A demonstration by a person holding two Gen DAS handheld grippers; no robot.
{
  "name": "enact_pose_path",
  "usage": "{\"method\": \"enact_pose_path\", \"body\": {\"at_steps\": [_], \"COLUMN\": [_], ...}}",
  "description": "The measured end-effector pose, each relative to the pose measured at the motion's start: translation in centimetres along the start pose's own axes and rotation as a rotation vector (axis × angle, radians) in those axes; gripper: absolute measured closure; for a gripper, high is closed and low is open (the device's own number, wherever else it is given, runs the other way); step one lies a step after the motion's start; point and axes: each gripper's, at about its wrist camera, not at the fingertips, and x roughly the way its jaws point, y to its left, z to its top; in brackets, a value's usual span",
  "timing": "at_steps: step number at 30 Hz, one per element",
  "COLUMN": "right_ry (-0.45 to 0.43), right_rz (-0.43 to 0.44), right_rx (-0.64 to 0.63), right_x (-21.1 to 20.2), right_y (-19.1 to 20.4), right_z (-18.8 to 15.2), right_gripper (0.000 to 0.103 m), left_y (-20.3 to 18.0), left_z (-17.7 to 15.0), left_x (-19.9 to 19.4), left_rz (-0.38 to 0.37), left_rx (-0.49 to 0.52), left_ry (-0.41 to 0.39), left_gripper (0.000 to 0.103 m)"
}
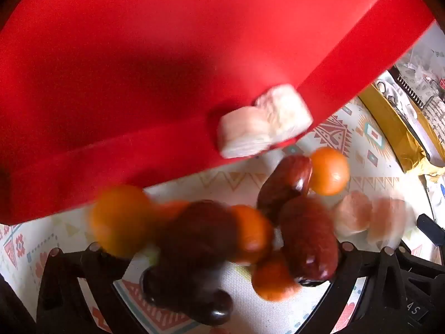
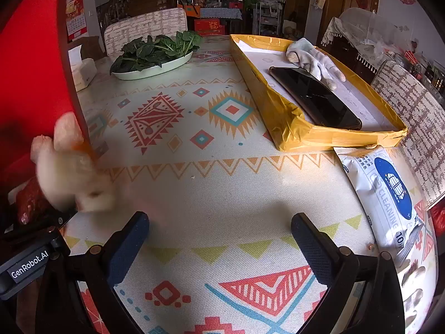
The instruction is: Organize fruits
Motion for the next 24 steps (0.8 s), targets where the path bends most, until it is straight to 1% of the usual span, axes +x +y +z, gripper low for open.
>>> {"method": "enact_pose_path", "body": {"at_steps": [24], "right_ry": [0.000], "right_rz": [0.001], "right_rx": [0.000], "right_x": [0.00], "right_y": [0.00], "right_z": [0.02], "right_gripper": [0.000], "left_y": [-0.04], "left_z": [-0.17], "left_x": [0.14], "left_rz": [-0.001], "left_rx": [-0.001], "left_ry": [0.000], "left_gripper": [0.000]}}
